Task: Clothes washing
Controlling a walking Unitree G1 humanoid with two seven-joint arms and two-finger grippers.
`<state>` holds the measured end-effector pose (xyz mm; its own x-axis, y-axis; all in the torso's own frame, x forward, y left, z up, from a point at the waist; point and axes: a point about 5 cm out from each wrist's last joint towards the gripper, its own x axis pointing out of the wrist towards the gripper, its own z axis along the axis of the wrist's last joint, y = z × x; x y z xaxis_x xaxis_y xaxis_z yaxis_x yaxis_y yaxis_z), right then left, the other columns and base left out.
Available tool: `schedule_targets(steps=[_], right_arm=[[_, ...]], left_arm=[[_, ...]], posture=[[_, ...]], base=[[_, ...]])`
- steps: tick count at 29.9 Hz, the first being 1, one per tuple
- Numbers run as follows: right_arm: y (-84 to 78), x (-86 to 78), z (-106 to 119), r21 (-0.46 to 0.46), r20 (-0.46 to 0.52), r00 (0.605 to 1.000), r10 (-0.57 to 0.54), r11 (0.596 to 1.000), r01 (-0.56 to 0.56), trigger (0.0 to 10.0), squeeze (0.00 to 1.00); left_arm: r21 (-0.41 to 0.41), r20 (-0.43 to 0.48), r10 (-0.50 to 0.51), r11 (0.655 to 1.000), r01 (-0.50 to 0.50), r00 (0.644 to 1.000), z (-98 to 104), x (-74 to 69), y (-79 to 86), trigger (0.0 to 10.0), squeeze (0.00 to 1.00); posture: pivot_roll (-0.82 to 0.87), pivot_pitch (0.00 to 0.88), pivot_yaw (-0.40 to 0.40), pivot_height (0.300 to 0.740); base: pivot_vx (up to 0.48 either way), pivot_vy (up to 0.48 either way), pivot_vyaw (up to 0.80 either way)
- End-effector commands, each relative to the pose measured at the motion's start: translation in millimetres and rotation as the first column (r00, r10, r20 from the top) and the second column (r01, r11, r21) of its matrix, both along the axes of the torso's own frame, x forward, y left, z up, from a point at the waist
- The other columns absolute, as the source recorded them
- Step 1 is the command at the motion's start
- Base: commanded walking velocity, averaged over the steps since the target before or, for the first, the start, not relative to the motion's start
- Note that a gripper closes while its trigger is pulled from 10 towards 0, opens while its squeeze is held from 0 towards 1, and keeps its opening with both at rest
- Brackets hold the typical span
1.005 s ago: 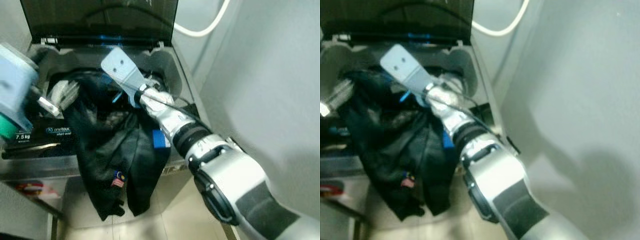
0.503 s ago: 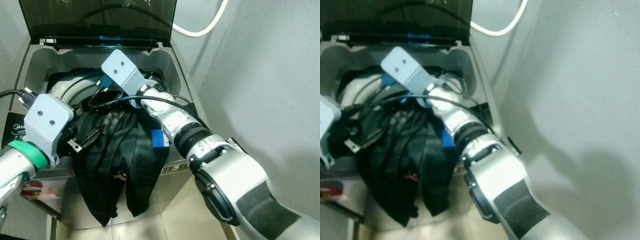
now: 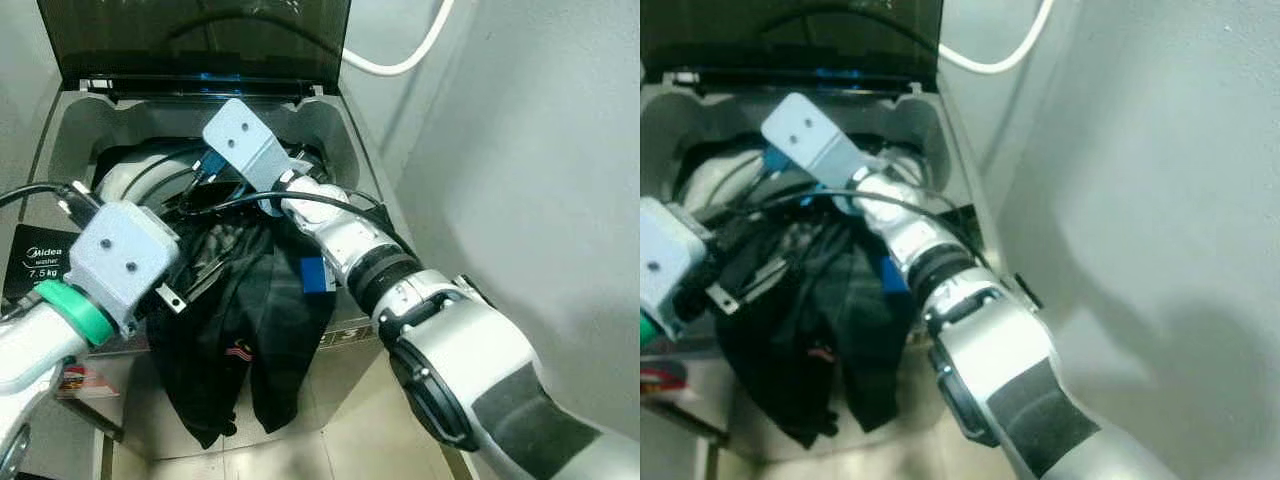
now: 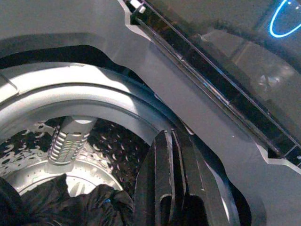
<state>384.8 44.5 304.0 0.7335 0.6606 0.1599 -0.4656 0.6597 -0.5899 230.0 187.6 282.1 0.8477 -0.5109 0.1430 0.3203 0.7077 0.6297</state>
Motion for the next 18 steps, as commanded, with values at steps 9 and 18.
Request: schedule_targets(steps=[9, 18], right_arm=[[2.7, -1.9, 3.3, 0.013, 0.009, 1.0, 0.018, 1.0, -0.018, 10.0, 0.0], [-0.6, -2.6, 16.9, 0.18, -0.017, 0.998, 0.068, 0.982, -0.064, 10.0, 0.0]], left_arm=[[-0.171, -0.161, -0.117, 0.981, 0.089, 0.98, -17.7, -13.2, -7.7, 10.0, 0.0], [-0.243, -0.251, -0.031, 0.969, -0.033, 0.967, -42.8, -2.6, 6.4, 10.0, 0.0]], posture=[[0.2, 0.138, -0.075, 0.74], [0.2, 0.132, -0.076, 0.74]], base=[[0.0, 0.0, 0.0], [0.0, 0.0, 0.0]])
